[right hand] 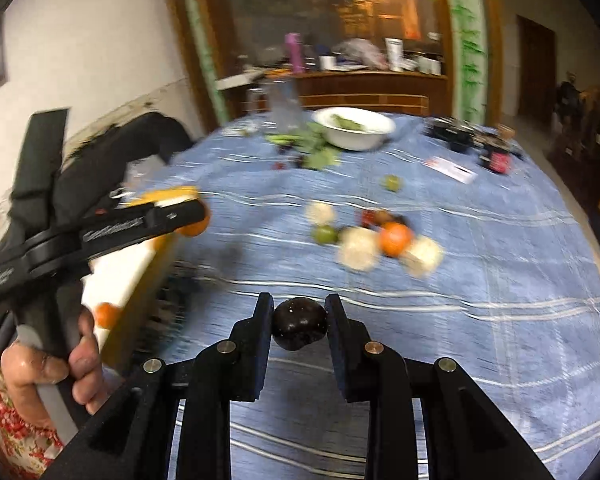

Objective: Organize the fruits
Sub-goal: 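Carry the dark plum into the tray and open the right tool, then reach the right tool to the cream-coloured cube and grasp it, then carry the cream cube into the tray and release it, then move the right tool back over the fruits toward the next piece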

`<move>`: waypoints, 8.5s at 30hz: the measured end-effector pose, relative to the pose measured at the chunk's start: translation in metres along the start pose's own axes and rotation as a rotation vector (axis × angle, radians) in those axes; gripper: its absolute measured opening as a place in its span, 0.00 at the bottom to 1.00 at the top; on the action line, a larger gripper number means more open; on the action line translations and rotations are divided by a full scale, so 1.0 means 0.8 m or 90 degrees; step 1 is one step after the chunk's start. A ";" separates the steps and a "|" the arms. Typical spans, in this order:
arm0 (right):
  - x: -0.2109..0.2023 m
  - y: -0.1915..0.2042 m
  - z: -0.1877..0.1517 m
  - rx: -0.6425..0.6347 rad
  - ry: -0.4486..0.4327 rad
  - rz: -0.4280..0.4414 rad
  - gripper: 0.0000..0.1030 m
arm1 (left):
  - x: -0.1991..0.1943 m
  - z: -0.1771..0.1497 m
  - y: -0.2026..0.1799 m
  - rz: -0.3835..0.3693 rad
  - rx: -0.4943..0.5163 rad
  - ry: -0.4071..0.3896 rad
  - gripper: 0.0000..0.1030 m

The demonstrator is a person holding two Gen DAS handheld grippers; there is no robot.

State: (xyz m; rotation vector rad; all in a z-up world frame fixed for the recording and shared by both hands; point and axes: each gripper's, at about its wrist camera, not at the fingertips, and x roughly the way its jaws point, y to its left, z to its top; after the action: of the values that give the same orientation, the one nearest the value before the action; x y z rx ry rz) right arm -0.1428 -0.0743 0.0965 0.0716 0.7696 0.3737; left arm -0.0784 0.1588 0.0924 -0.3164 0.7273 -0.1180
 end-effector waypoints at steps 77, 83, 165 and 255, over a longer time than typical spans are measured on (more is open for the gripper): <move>0.020 -0.120 -0.010 0.103 0.010 -0.113 0.69 | -0.013 -0.041 -0.040 0.088 0.111 0.061 0.91; 0.063 -0.157 0.017 0.132 0.023 -0.117 0.69 | 0.038 -0.038 -0.077 0.025 0.109 0.103 0.90; 0.179 0.218 0.043 -0.131 0.119 0.139 0.44 | -0.065 -0.029 0.190 0.188 -0.060 -0.011 0.39; 0.101 -0.145 0.051 0.153 0.033 -0.087 0.79 | 0.034 0.029 -0.098 0.009 0.117 0.070 0.76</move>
State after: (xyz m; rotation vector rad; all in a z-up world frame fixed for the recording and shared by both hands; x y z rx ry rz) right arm -0.0263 -0.1503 0.0487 0.2351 0.8631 0.1522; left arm -0.0425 0.0846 0.1172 -0.1300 0.8209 -0.1883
